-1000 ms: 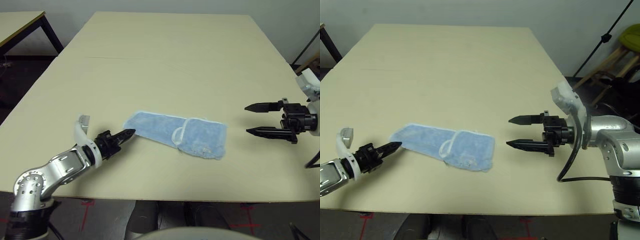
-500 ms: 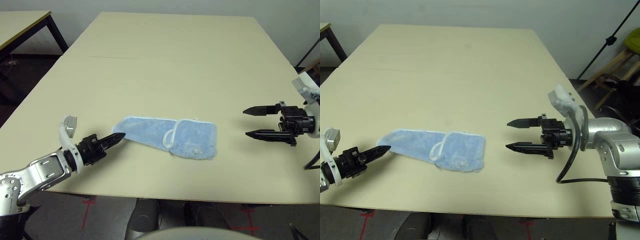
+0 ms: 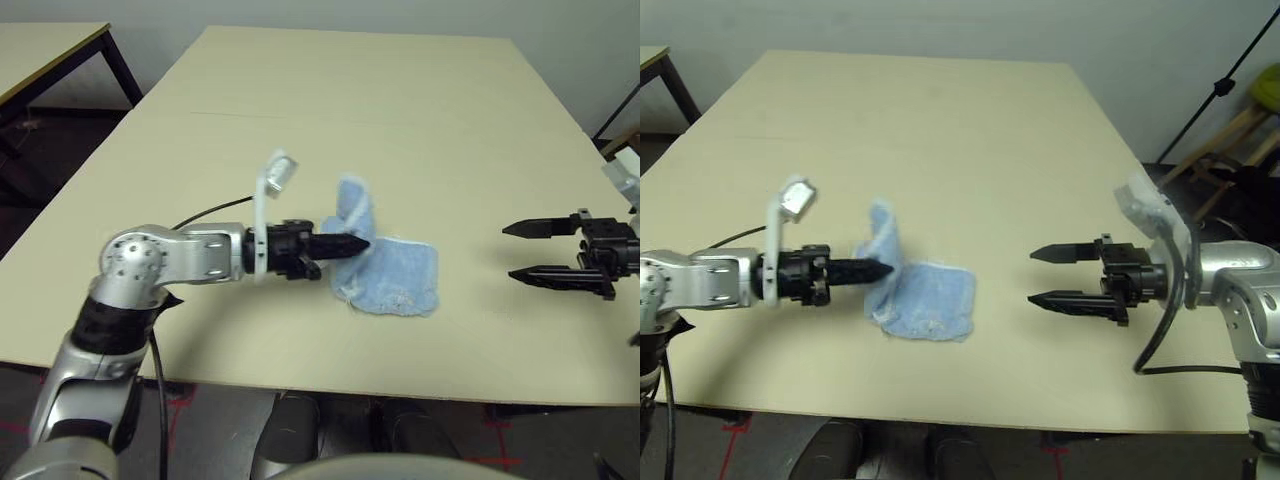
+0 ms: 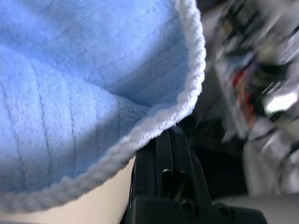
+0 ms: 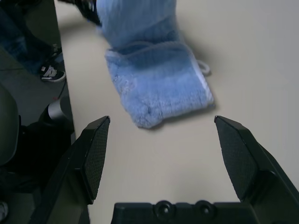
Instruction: Fold the towel and set it aside.
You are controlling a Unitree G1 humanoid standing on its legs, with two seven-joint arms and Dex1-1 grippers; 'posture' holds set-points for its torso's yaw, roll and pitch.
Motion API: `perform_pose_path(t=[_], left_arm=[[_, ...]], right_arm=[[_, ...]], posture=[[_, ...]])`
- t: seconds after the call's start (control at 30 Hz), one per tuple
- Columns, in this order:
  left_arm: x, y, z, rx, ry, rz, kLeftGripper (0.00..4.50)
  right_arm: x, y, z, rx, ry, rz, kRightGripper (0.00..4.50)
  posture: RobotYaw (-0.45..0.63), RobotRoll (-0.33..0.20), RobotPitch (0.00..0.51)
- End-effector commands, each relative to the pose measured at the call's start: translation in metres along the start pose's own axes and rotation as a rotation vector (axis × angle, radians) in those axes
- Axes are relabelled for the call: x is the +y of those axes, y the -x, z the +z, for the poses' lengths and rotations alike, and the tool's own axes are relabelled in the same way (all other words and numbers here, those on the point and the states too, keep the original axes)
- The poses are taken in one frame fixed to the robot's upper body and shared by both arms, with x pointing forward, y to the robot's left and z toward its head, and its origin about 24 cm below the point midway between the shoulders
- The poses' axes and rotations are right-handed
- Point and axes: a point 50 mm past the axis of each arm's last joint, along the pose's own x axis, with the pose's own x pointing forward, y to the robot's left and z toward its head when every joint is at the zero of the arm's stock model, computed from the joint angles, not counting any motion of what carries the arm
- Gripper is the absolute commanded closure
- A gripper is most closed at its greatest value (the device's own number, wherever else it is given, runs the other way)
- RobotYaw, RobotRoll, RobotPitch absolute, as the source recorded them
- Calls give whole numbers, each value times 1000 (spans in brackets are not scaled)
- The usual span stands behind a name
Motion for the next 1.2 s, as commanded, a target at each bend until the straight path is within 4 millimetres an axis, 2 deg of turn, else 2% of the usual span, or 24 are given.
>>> perform_pose_path(t=[0.03,0.27,0.4,0.5,0.6,0.77,0.87,1.1,1.2], left_arm=[[12,-19,-5,118,-105,2,4487],[29,-61,1,170,-272,-9,4487],[28,-71,-2,206,-337,-44,4487],[27,-69,-4,232,-362,-45,3892],[25,-62,-2,234,-381,-45,2833],[6,-36,15,142,-382,-82,1115],[-3,-12,23,92,-363,-74,33],[-3,50,19,-17,-336,33,33],[11,77,8,-65,-371,153,33]], right_arm=[[6,3,3,-3,8,-8,0],[10,1,0,-12,-5,-16,0],[11,-2,-2,-16,-11,-11,0],[10,-3,-3,-12,-15,-11,0],[8,-5,-4,-10,-18,-9,0],[2,-11,-5,-13,-21,1,0],[-1,-15,-5,-7,-20,2,0],[-5,-46,9,-27,95,25,0],[-5,-67,14,1,104,27,0]], posture=[[47,0,120],[29,0,120],[28,0,116],[35,0,115],[50,0,116],[83,0,116],[98,0,114],[121,0,105],[130,0,104]])
